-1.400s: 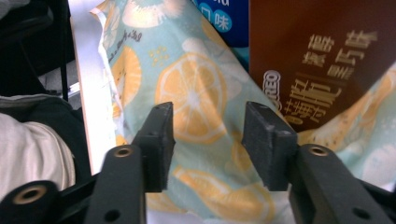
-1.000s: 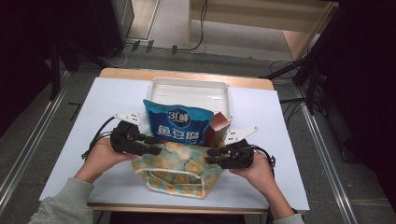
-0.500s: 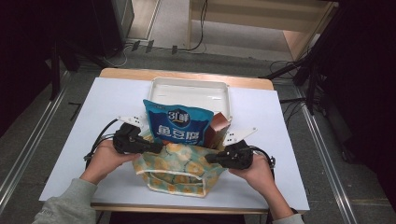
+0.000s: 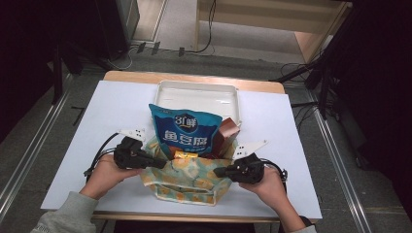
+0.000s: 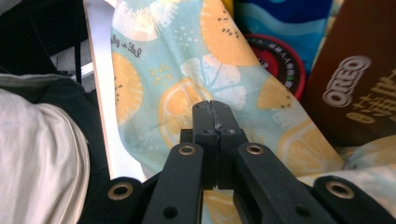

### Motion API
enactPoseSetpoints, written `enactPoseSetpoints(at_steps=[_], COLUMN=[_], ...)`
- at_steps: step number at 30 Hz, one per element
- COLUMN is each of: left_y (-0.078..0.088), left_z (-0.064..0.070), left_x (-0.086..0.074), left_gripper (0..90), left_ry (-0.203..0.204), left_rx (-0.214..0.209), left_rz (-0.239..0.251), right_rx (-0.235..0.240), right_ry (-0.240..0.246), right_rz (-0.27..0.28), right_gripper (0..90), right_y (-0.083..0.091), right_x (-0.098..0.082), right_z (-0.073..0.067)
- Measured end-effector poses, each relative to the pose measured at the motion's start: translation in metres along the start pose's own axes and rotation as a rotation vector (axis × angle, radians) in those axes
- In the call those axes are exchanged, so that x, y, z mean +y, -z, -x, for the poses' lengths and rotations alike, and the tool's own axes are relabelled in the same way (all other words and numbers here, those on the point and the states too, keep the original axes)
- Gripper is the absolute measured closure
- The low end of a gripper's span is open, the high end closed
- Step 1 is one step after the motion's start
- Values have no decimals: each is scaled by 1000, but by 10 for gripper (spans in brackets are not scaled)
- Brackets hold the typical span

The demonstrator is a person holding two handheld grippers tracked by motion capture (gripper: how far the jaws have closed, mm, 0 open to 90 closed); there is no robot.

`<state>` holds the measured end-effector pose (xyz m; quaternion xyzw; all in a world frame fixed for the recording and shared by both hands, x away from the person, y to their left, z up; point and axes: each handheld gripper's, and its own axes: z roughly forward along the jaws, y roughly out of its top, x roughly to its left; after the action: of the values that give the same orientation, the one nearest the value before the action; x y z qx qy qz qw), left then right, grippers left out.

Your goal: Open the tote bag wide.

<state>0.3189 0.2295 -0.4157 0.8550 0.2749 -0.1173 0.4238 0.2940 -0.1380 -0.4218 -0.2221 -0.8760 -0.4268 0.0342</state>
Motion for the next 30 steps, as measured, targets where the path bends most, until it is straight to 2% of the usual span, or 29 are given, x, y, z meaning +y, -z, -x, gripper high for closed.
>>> enactPoseSetpoints(at_steps=[6, 9, 15, 17, 20, 24, 30], left_y=[-3, -4, -5, -6, -8, -10, -13], left_z=[-2, -4, -2, -1, -3, -9, -13], left_x=[-3, -5, -8, -10, -14, -17, -18], left_gripper=[900, 900, 900, 900, 900, 900, 900], left_ry=[11, 18, 11, 14, 29, 58, 69], left_rx=[-6, -25, -35, -27, -22, -25, -22], left_rz=[18, 20, 9, -4, -18, -1, -25], right_rx=[14, 18, 24, 26, 26, 23, 20], right_ry=[13, 13, 17, 21, 26, 33, 35], right_rz=[8, 14, -8, -11, -24, -25, -38], right_gripper=[900, 900, 900, 900, 900, 900, 900], right_y=[-3, -4, -7, -8, -9, -10, -12], right_x=[-4, -6, -8, -9, -10, -14, -21], right_z=[0, 0, -3, -4, -5, -2, 5])
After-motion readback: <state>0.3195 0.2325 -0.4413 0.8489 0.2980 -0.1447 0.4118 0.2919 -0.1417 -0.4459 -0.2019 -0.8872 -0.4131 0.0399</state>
